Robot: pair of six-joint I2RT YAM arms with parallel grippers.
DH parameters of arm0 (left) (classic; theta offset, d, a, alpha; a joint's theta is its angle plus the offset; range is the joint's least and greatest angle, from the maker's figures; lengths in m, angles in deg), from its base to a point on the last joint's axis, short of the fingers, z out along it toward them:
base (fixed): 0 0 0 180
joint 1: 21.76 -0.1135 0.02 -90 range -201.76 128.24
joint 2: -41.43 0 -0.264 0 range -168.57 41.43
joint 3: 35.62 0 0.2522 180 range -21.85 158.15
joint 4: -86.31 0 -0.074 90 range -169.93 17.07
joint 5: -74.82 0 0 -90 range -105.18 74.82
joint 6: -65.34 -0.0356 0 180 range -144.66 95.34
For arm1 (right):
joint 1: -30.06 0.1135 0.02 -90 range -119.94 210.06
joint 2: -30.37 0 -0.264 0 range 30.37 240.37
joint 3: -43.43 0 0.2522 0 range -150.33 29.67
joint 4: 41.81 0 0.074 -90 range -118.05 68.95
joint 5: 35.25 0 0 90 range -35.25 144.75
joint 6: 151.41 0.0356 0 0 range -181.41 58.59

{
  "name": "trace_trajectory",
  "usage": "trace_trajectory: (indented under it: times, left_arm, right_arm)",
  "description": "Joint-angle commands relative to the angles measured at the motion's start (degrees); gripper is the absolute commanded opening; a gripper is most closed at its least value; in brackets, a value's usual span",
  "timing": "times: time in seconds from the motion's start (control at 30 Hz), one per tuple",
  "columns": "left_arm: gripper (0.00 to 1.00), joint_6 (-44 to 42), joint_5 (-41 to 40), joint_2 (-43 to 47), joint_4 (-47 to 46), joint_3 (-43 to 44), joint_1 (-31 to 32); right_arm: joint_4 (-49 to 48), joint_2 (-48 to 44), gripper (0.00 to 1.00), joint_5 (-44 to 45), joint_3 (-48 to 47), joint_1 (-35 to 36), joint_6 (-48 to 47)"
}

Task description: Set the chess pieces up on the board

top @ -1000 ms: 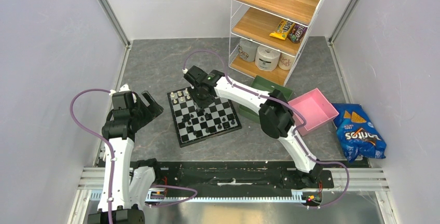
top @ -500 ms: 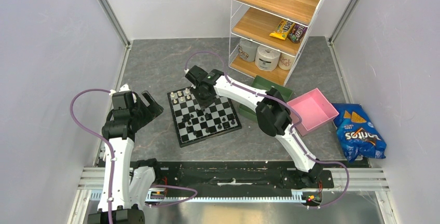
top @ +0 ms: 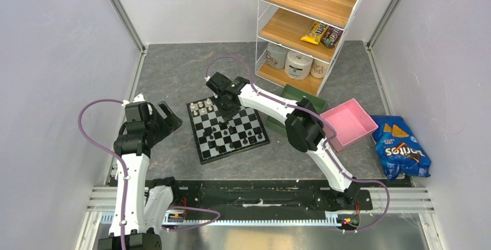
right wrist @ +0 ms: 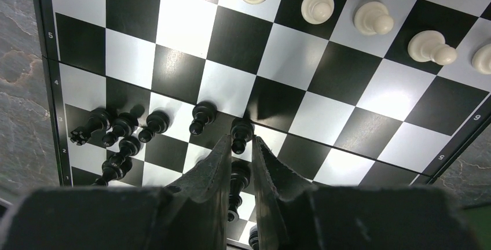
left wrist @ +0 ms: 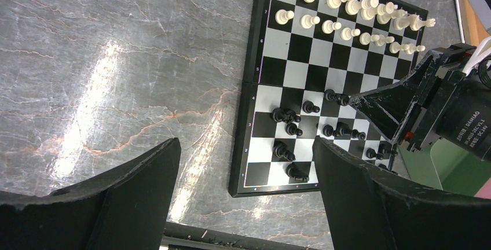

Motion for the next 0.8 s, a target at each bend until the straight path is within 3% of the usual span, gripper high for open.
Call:
trace_trajectory:
  times: [0.0, 0.2, 0.47, 0.77]
  left_arm:
    - [0.91, 1.0, 0.5, 0.2, -1.7, 0.0, 0.1]
    - [0.91, 0.9, 0.4, 0.2, -1.7, -0.1, 0.0]
    - [0.91, 1.0, 0.5, 0.2, -1.7, 0.0, 0.0]
    - [0.91, 0.9, 0.5, 0.2, -1.7, -0.1, 0.0]
  right_arm:
    - [0.5, 1.2, 0.26, -0.8, -2.6, -0.1, -0.7]
    - [0.5, 1.5, 0.27, -0.9, -2.7, -0.1, -0.8]
    - [0.5, 0.1, 0.12, 0.3, -2.7, -0.2, -1.0]
    - [0.1, -5.1, 0.11, 2.6, -0.5, -2.8, -1.5]
